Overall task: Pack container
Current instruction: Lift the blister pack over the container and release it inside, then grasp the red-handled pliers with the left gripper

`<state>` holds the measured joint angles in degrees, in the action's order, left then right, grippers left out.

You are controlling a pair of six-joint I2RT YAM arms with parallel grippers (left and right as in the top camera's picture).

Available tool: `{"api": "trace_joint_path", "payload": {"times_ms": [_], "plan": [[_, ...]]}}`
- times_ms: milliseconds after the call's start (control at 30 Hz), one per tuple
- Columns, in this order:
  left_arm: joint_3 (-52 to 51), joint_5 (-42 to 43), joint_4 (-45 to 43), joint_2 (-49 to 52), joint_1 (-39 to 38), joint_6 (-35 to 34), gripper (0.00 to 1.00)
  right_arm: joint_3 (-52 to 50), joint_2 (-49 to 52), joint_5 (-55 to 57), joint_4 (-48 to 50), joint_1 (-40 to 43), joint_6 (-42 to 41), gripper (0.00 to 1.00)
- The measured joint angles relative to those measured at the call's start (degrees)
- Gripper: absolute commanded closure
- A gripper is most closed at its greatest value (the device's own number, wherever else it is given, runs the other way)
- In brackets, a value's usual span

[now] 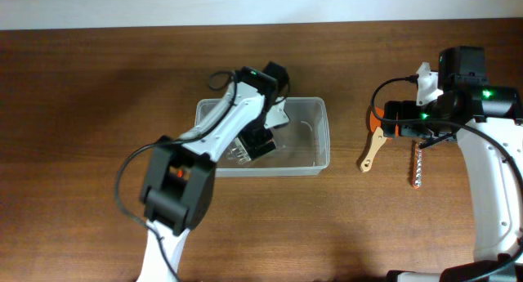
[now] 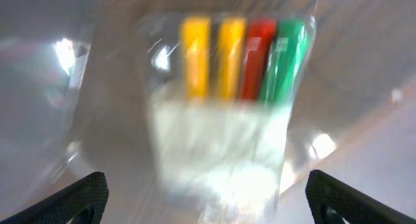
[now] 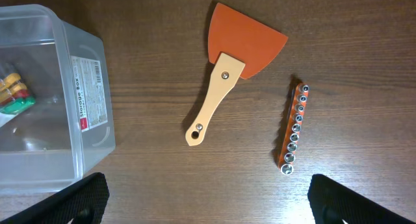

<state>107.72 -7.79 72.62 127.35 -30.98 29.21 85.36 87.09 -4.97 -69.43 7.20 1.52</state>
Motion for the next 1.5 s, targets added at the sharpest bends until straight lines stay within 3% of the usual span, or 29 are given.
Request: {"api": "trace_joint_path", "payload": {"times_ms": [267, 433, 667, 1100, 1500], "plan": [[0.0, -4.8, 0.2, -19.0, 2.9, -4.1, 0.01, 0.0, 0.0, 0.0, 0.0, 0.0, 0.0, 0.01], [0.1, -6.3, 1.9, -32.6, 13.6, -11.5, 0.01, 0.0, 0.0, 0.0, 0.0, 0.0, 0.0, 0.01], [-3.7, -6.6, 5.4, -40.8, 28.3, -18.1, 0.01, 0.0, 0.0, 0.0, 0.0, 0.0, 0.0, 0.01], [-40.0, -1.9, -17.3, -38.5, 33.8, -14.9, 0.01, 0.0, 0.0, 0.0, 0.0, 0.0, 0.0, 0.01], [-47.2, -0.5, -25.4, -28.8, 33.7, -14.7, 0.01, 0.0, 0.0, 0.0, 0.0, 0.0, 0.0, 0.01]]}}
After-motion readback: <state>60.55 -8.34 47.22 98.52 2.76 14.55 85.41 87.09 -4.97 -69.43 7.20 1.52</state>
